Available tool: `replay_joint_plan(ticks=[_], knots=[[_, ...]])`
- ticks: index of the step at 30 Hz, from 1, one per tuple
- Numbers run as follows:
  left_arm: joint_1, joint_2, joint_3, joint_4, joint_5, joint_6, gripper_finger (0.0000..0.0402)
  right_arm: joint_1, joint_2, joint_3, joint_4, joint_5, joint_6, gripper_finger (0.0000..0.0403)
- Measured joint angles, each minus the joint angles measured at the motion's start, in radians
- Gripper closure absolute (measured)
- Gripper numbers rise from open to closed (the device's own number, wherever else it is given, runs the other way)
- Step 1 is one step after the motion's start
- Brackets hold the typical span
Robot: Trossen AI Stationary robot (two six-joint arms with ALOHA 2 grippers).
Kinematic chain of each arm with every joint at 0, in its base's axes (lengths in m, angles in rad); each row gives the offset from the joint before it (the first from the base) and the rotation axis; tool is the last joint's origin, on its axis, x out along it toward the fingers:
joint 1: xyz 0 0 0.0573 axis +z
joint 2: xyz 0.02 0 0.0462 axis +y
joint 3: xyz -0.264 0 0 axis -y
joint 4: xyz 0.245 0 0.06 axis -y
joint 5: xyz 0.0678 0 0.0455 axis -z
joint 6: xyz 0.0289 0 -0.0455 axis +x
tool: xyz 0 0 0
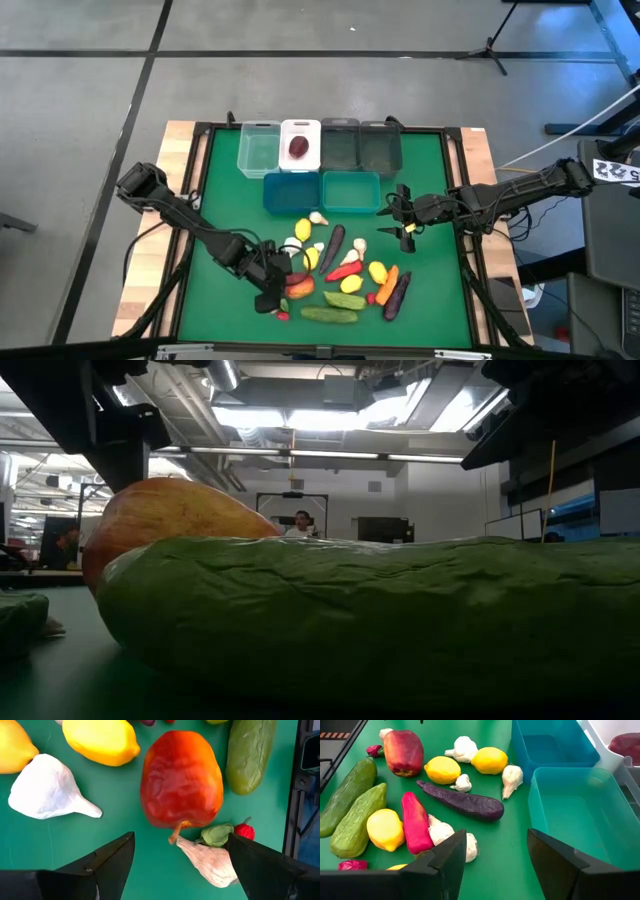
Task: Sort produce into baskets
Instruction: Put the apple into the white bin
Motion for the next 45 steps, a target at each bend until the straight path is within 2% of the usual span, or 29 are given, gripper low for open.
replay_joint_plan(ticks=[5, 10, 17, 28, 37, 45], knots=[[0.001, 0.036, 0.0, 0.008, 0.009, -0.004, 0.0092, 0.0, 0.0, 0.0, 0.0, 0.0, 0.0, 0.0194], [0.014, 0.076, 0.0, 0.001, 0.069, -0.005, 0.0092, 0.0, 0.0, 0.0, -0.003, 0.0, 0.0, 0.0194], [0.034, 0.078, 0.0, 0.006, 0.06, -0.005, 0.0093, 0.0, 0.0, 0.0, -0.003, -0.001, 0.0, 0.0194], [0.035, 0.078, 0.0, 0.052, 0.06, 0.008, 0.0139, 0.0, 0.0, 0.0, -0.022, -0.001, 0.0, 0.0194], [0.043, 0.078, 0.0, 0.048, 0.064, 0.02, 0.0142, 0.0, 0.0, 0.0, -0.022, -0.001, 0.005, 0.0194], [0.043, 0.078, 0.0, 0.048, 0.093, -0.069, 0.0146, 0.0, 0.0, 0.0, -0.023, -0.002, 0.008, 0.0194]])
